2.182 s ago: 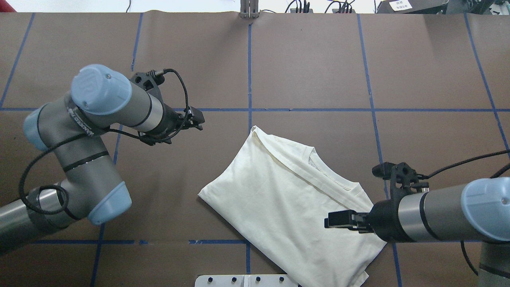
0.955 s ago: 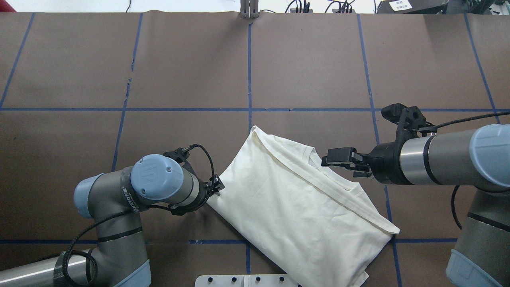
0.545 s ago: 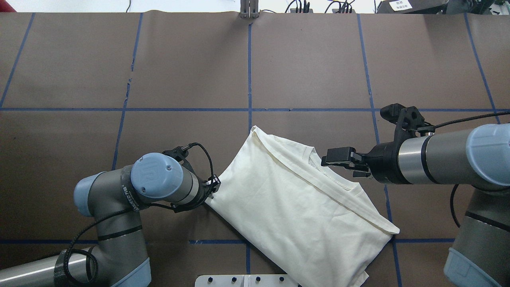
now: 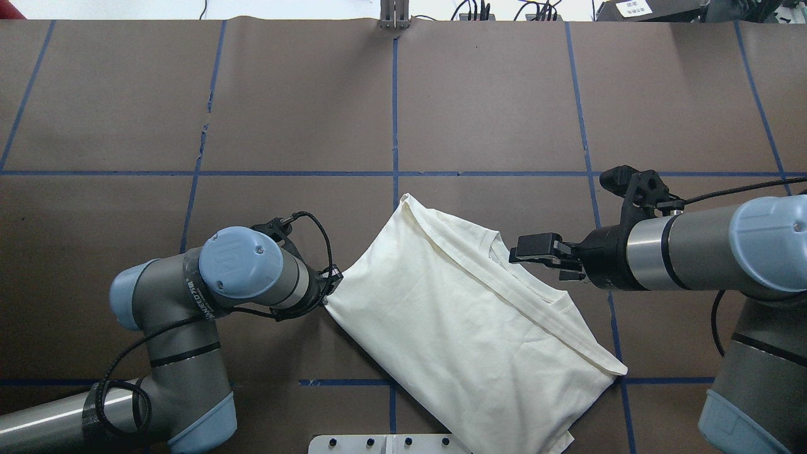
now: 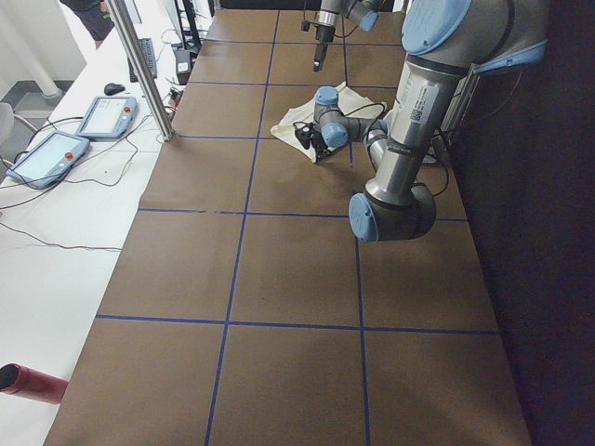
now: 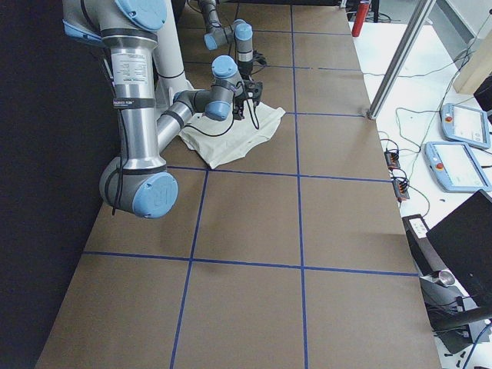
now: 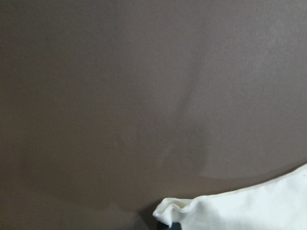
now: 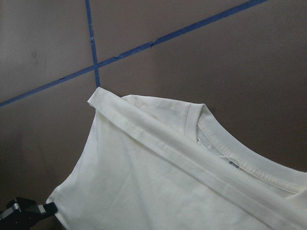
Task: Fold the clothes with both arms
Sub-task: 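Grasp the shirt corner with the left gripper and pull it away from the robot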
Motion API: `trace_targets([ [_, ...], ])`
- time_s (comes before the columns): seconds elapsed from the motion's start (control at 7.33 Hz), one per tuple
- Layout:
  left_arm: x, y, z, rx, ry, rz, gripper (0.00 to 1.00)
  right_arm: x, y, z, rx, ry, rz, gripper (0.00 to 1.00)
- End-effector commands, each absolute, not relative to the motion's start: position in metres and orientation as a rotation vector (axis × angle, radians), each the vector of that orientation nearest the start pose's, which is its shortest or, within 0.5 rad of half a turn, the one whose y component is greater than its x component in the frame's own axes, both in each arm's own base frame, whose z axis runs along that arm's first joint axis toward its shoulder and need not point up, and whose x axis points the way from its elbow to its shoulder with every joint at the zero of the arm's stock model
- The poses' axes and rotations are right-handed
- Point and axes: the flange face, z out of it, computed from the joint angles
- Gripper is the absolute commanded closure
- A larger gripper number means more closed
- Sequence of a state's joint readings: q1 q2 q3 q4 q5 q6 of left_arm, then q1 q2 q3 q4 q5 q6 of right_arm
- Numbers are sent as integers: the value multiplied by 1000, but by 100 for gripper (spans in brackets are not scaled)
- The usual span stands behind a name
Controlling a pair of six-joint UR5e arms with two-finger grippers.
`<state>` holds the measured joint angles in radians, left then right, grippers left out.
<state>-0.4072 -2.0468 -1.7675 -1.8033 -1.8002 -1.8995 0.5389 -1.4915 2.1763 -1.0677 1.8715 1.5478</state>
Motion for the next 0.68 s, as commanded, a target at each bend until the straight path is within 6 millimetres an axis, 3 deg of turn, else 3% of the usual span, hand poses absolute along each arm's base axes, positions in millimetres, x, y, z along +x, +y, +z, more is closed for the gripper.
trace_targets([
  [0.0,508,-421,288,-119,903,-666,100,-345,-328,283,72,-1203,275,0],
  [0.14,496,-459,305,-60,867,-644,100,-344,-328,283,73,-1205,276,0],
  [0.27,485,-504,310,-12,846,-651,100,-345,-329,284,74,-1202,278,0],
  [0.55,487,-603,276,90,892,-649,100,-345,-331,287,75,-1194,283,0],
])
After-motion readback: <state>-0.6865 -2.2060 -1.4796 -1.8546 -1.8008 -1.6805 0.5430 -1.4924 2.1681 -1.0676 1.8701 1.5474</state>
